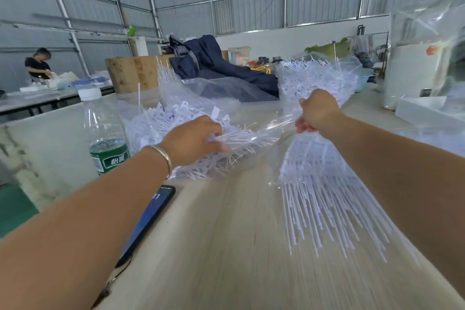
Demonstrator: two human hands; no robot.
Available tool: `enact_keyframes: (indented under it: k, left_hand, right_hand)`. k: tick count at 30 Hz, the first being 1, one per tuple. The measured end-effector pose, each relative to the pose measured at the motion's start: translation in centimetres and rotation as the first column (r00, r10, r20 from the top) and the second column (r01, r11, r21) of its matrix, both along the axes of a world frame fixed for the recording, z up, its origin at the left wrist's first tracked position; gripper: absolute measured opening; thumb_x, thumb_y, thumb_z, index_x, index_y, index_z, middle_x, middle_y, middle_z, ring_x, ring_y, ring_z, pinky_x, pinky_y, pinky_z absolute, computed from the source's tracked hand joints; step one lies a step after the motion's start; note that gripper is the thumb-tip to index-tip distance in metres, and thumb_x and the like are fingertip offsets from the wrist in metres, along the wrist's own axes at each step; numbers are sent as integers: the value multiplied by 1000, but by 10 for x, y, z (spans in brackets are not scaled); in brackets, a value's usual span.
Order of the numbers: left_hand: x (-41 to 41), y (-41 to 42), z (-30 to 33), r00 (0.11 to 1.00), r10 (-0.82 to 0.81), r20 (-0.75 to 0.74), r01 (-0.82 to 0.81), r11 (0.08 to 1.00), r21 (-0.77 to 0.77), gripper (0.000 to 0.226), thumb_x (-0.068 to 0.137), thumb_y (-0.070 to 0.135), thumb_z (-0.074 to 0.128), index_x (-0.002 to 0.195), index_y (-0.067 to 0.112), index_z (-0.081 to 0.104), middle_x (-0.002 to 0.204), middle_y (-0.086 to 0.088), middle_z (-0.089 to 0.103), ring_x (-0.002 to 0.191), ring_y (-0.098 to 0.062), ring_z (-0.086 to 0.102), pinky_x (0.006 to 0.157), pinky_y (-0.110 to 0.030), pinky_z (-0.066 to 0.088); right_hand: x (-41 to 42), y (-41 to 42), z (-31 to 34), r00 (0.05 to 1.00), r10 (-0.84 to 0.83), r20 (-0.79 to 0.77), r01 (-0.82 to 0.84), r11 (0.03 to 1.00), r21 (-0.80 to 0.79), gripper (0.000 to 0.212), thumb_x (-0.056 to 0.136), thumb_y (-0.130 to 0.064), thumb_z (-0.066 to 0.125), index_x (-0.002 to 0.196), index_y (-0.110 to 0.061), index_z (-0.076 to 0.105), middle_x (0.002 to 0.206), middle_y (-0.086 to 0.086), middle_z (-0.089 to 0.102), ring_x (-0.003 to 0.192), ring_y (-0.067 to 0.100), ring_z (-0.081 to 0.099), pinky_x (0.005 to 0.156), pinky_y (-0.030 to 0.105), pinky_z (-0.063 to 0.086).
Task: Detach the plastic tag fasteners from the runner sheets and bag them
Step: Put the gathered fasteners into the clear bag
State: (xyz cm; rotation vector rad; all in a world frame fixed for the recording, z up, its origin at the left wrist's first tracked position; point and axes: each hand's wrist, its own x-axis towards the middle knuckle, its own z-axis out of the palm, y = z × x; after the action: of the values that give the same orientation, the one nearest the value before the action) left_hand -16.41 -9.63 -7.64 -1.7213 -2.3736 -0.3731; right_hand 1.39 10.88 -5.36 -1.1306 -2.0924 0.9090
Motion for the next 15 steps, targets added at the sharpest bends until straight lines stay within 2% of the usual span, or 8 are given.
enact_keyframes:
  k: [3,6,8,9,10,11,13,15]
  left_hand:
    - [-12,5,8,993,-5,115,3,1000,19,55,83,58,60,96,4,59,92,-4,52,82,-17,50,71,-22,36]
    - [-20,7,17,958,38,283,-51,998,39,64,76,68,54,78,5,46,76,0,37,67,-15,40,62,-26,29]
    - [-23,7,24,902,106,418,-75,993,-90,71,67,77,58,89,10,56,87,11,31,81,-20,53,78,-31,39]
    - [-26,8,26,843,148,517,-79,985,-153,83,62,77,67,107,8,60,110,12,19,103,-20,57,94,-35,39]
    - [-28,9,28,791,188,583,-84,976,-200,89,55,73,76,117,11,59,107,14,39,120,-18,51,106,-34,33]
    - [-31,15,27,765,203,611,-94,974,-206,93,52,67,82,123,12,59,135,5,51,128,-18,45,110,-34,29]
    - [-32,32,25,770,245,589,-206,969,-134,87,65,57,81,133,11,54,146,-1,45,133,-24,42,109,-36,33]
    - [-24,52,18,840,322,436,-320,944,-82,76,82,59,65,137,9,49,144,-9,46,128,-30,45,103,-38,38]
  right_hand:
    - [2,6,-9,983,-8,183,-13,994,111,19,88,4,63,103,7,53,93,28,68,86,37,69,74,42,55]
    - [14,8,-7,979,119,165,-119,993,-8,12,94,4,55,86,-2,48,70,21,65,61,31,59,54,31,45]
    - [28,7,3,980,198,-12,-197,968,-155,14,92,7,58,95,-4,49,61,15,62,57,23,55,51,24,43]
    - [34,5,9,969,230,-95,-245,946,-211,20,90,9,60,102,-4,51,66,16,63,57,21,56,52,23,45]
    - [39,3,16,953,266,-147,-296,922,-249,25,88,10,61,107,-4,52,72,18,63,57,19,56,54,23,47]
    - [42,-3,22,934,306,-185,-348,897,-272,28,87,11,61,110,-4,54,75,18,62,57,18,56,55,22,49]
    - [42,-15,31,880,386,-278,-460,837,-296,29,86,13,60,109,-4,56,76,15,59,59,17,58,52,20,50]
    - [35,-28,38,809,438,-393,-558,781,-280,30,85,15,58,106,-5,58,75,11,56,57,15,61,50,18,49]
